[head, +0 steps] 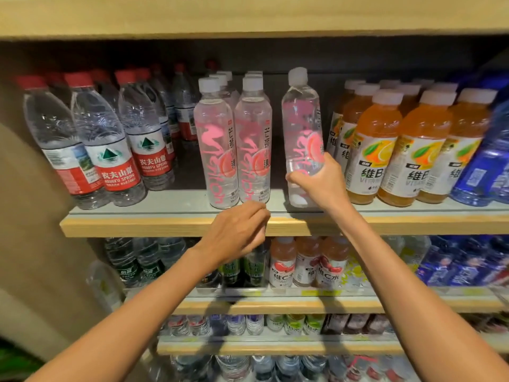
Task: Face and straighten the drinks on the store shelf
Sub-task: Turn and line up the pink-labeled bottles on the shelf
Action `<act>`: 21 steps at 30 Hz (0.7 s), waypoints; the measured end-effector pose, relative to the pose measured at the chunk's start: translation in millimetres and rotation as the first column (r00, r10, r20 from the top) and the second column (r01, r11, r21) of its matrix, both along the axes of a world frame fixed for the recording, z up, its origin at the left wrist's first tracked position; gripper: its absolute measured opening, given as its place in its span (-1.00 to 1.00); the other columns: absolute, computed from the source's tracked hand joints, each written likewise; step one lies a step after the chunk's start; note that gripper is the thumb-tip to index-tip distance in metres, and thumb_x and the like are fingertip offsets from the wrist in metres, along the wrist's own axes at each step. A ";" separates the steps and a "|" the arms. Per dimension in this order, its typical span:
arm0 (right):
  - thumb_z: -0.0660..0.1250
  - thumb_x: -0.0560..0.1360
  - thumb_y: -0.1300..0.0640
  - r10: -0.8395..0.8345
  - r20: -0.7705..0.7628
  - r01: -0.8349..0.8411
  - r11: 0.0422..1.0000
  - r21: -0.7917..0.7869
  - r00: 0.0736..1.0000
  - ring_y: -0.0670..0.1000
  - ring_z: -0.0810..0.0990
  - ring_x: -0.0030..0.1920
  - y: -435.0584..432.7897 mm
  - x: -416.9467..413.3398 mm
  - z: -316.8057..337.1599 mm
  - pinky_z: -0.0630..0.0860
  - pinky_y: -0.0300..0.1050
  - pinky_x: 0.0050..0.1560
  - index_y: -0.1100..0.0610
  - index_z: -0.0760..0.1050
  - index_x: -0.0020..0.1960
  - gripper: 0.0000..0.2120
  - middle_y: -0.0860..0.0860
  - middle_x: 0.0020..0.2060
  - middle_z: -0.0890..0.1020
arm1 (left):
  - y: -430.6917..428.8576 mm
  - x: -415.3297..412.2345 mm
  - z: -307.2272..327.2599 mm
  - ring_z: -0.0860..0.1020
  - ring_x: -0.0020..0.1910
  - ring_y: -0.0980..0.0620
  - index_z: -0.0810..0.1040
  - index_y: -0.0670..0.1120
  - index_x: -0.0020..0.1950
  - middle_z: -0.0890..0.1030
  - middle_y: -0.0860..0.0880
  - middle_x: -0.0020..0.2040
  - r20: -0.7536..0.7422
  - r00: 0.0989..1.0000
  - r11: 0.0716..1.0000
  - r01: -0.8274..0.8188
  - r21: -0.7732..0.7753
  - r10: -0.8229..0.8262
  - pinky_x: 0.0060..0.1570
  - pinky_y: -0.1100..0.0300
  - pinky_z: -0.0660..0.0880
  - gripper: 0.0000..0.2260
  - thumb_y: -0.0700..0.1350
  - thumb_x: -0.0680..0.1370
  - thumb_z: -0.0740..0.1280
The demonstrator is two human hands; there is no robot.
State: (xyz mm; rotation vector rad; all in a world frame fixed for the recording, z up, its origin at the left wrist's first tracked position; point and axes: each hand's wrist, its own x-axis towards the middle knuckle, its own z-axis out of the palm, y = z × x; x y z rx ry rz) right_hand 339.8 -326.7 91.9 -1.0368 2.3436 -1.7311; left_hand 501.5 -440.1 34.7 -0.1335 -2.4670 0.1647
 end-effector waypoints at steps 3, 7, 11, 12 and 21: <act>0.48 0.27 0.12 0.131 0.071 -0.126 0.989 -0.073 0.989 -0.02 0.59 -0.23 32.1 31.2 1.5 0.59 -0.02 -0.18 0.05 0.45 0.09 -0.58 0.06 -0.13 0.64 | 15.9 4.0 13.8 0.60 -0.07 0.04 0.56 -0.14 0.11 0.63 -0.03 0.00 -0.092 0.988 0.833 -0.055 0.550 0.126 -0.10 0.13 0.56 -0.85 -0.16 0.59 0.27; 0.50 0.21 0.14 0.260 0.156 -0.234 0.958 -0.166 0.953 -0.08 0.61 -0.26 57.1 71.9 -5.7 0.59 -0.13 -0.20 0.08 0.48 0.03 -0.59 0.09 -0.16 0.67 | 42.2 -6.8 71.3 0.62 -0.03 0.06 0.57 -0.04 0.09 0.66 0.02 -0.01 -0.228 0.973 0.046 0.226 0.973 0.034 0.00 0.18 0.52 -0.79 0.02 0.61 0.21; 0.48 0.18 0.08 0.284 0.191 -0.251 0.951 -0.180 0.940 -0.06 0.65 -0.19 65.4 102.3 -18.5 0.59 -0.14 -0.15 -0.05 0.45 0.02 -0.56 -0.02 -0.15 0.68 | 61.5 -10.5 106.2 0.64 -0.01 -0.01 0.59 -0.05 0.10 0.66 -0.08 0.02 -0.282 0.957 -0.126 0.272 0.954 -0.068 0.04 0.11 0.56 -0.66 0.16 0.53 0.26; 0.50 0.18 0.06 0.261 0.162 -0.236 0.958 -0.161 0.952 -0.08 0.65 -0.18 66.5 106.5 -22.3 0.59 -0.18 -0.15 -0.07 0.44 0.01 -0.56 -0.06 -0.15 0.67 | 66.8 -10.9 108.1 0.65 -0.03 0.00 0.58 -0.08 0.14 0.67 -0.07 0.00 -0.277 0.959 -0.120 0.269 0.956 -0.055 0.02 0.11 0.58 -0.65 0.15 0.51 0.32; 0.53 0.26 -0.13 0.566 0.316 -0.436 0.808 -0.396 0.762 -0.10 0.65 0.04 75.3 101.7 -32.4 0.52 -0.31 -0.02 0.03 0.47 0.20 -0.42 -0.08 0.03 0.67 | 70.8 -14.3 112.1 0.60 -0.25 -0.03 0.60 -0.13 -0.08 0.62 -0.06 -0.23 -0.323 0.946 -0.222 0.322 0.920 0.032 -0.23 0.13 0.58 -0.73 -0.11 0.29 0.53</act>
